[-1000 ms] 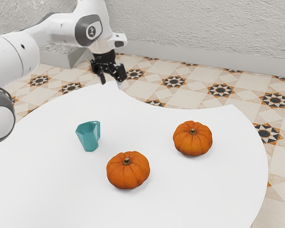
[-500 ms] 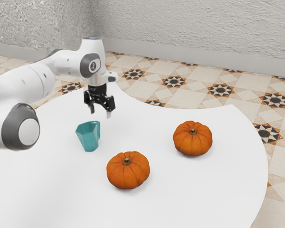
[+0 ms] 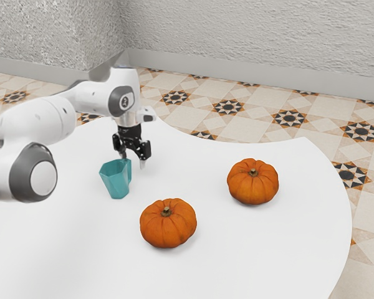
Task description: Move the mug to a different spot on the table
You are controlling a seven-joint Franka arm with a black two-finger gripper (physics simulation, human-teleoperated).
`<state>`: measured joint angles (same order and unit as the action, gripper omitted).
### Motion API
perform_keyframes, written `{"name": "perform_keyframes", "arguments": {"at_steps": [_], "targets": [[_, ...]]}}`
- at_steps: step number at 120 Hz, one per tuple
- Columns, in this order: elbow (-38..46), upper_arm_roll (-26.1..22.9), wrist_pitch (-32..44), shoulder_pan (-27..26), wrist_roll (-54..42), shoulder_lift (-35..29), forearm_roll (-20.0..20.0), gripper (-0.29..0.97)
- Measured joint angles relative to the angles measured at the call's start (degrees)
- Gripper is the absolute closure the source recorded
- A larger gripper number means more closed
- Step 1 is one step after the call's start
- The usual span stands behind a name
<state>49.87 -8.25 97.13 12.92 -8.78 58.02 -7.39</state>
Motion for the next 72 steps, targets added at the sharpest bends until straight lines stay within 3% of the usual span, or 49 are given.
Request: {"name": "perform_keyframes", "arguments": {"at_steps": [26, 72], "targets": [[-5.3, -1.3, -4.7, -0.1, 0.1, 3.6, -2.3, 0.22], [-5.8, -1.4, -11.5, -0.2, 1.5, 4.0, -2.9, 0.34]]}}
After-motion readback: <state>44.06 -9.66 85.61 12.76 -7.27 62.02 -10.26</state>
